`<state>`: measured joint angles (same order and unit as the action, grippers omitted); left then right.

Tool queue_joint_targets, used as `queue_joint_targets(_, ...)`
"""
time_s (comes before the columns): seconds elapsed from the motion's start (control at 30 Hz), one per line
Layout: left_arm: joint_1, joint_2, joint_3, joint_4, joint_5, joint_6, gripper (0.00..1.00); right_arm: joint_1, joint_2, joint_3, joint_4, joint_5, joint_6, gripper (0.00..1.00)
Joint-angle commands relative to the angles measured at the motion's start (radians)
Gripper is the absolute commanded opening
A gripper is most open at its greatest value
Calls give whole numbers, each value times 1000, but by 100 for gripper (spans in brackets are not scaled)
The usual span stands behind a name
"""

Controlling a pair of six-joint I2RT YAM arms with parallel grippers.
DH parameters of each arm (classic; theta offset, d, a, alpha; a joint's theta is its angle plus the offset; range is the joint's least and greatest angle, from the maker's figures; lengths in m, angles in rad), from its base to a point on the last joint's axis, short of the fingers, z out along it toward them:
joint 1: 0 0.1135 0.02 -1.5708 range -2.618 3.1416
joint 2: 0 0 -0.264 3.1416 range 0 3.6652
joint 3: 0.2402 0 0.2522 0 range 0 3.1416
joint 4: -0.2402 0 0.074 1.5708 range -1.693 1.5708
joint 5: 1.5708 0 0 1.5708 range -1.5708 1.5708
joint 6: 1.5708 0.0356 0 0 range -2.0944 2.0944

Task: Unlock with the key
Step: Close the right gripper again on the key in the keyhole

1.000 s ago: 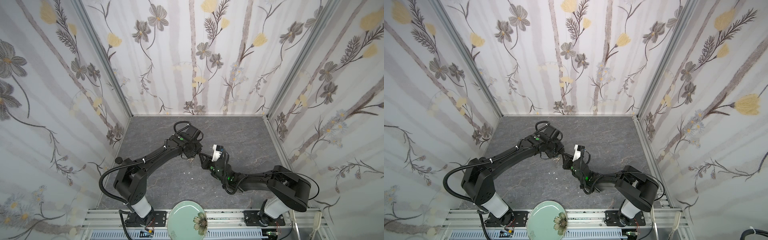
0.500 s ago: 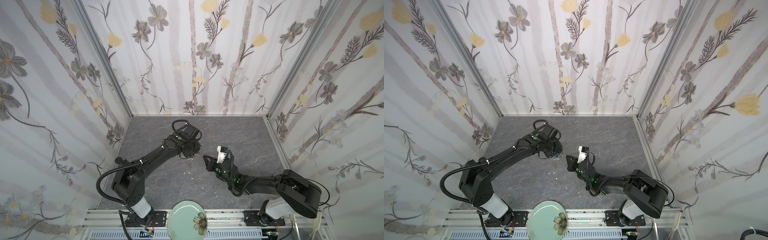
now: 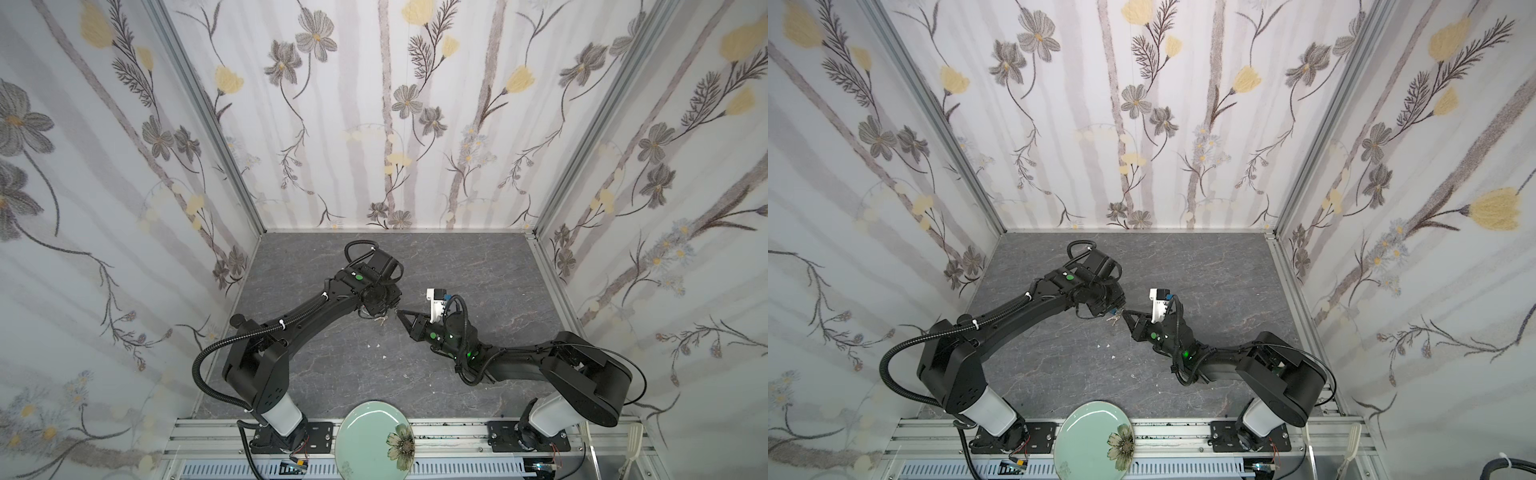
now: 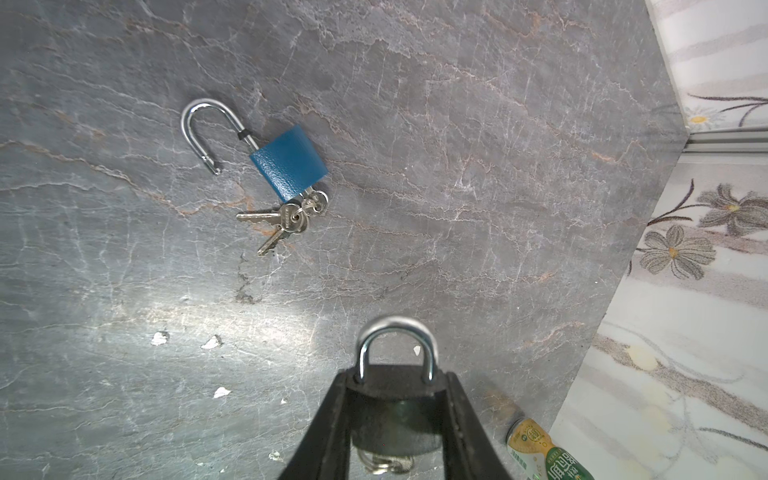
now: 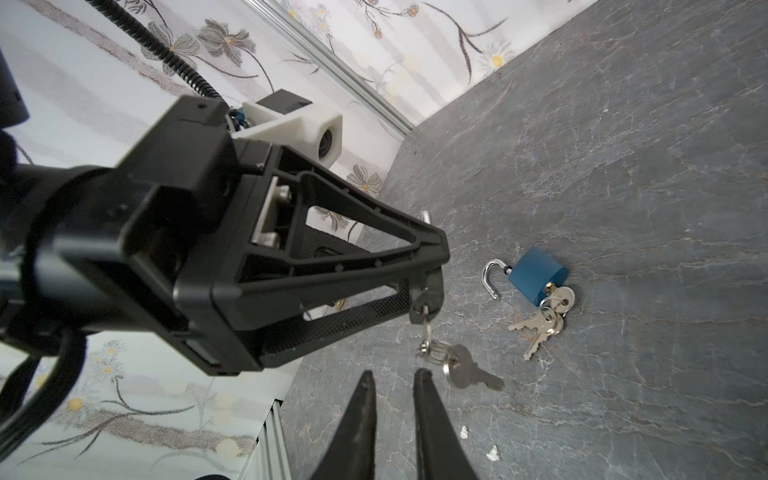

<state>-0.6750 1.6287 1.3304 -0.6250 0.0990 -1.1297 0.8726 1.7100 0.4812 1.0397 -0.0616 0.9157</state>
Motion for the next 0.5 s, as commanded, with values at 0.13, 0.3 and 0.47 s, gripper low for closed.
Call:
queue_joint_targets(0.13, -1, -13, -3, 18, -2, 1, 17, -15, 28, 11, 40, 0, 55, 24)
queue_joint_targets(0.3, -3, -15, -4, 19, 1, 0, 17, -18, 34, 11, 48, 0, 61, 21)
queue_joint_targets(0.47, -6, -12, -7, 24, 4, -2, 17, -19, 46, 24, 46, -7, 61, 16)
